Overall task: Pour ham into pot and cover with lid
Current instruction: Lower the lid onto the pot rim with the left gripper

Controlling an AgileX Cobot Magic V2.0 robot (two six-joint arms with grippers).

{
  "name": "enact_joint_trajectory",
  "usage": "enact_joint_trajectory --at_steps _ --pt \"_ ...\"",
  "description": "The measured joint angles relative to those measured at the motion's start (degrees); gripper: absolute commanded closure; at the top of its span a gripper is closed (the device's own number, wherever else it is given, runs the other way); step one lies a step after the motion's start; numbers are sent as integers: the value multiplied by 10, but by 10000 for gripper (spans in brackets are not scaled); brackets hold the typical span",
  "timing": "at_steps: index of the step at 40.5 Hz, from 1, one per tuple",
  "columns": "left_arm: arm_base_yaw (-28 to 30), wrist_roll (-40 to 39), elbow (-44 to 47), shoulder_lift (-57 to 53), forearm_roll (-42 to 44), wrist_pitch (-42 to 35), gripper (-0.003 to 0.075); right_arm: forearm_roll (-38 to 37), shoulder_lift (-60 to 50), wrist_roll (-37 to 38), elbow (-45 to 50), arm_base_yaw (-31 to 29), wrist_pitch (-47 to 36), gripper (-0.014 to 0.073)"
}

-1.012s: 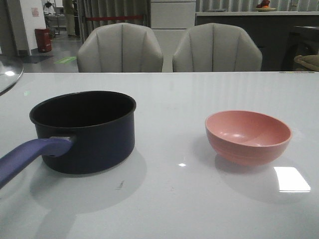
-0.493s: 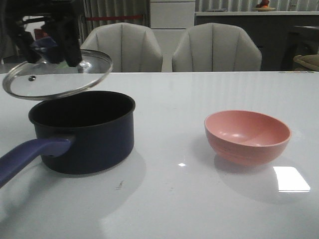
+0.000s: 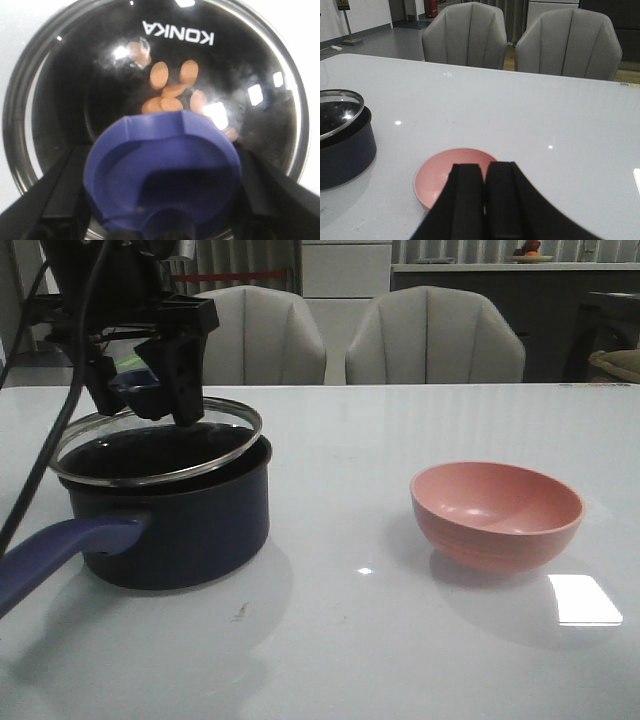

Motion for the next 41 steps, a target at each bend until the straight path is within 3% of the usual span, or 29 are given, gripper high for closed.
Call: enact_joint_trajectory --at_steps 41 --pt "-2 1 -8 29 -4 -10 459 0 0 0 0 0 0 447"
